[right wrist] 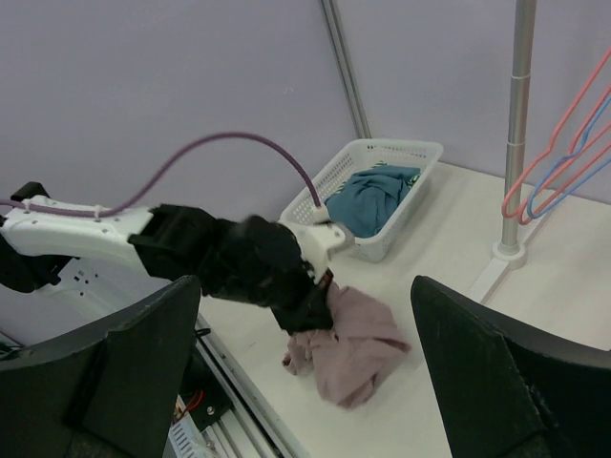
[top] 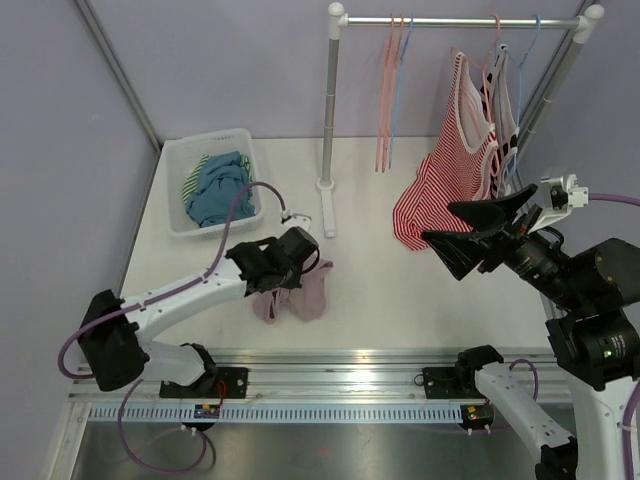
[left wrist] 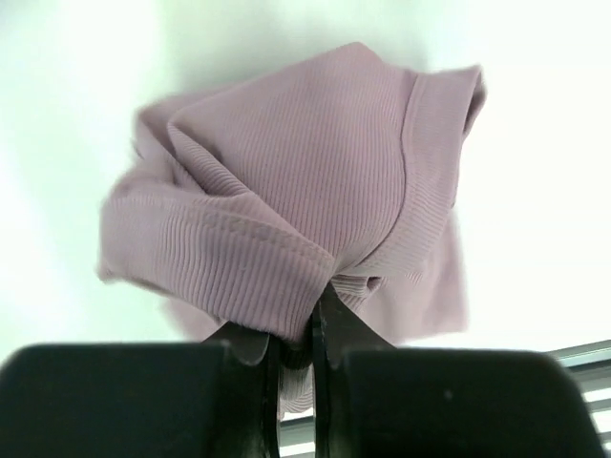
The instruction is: Remove the tank top from the hanger
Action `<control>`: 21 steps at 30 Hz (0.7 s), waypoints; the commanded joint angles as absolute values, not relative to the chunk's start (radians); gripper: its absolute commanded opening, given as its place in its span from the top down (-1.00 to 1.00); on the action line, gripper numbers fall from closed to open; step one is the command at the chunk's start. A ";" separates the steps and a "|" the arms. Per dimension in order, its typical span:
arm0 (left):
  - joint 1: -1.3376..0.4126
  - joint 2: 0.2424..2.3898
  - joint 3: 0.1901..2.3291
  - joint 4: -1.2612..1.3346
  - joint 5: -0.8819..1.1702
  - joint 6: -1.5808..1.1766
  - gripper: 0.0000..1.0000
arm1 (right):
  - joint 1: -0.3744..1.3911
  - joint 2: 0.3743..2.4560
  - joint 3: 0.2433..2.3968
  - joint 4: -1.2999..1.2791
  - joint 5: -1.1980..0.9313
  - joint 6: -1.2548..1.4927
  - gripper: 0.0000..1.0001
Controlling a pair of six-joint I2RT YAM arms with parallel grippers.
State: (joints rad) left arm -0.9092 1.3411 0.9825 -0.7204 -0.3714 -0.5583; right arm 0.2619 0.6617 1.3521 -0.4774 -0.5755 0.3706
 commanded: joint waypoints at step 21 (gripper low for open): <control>-0.249 1.603 2.223 -1.152 -0.387 -0.278 1.00 | 0.267 0.624 1.278 -0.551 -0.509 0.342 -0.99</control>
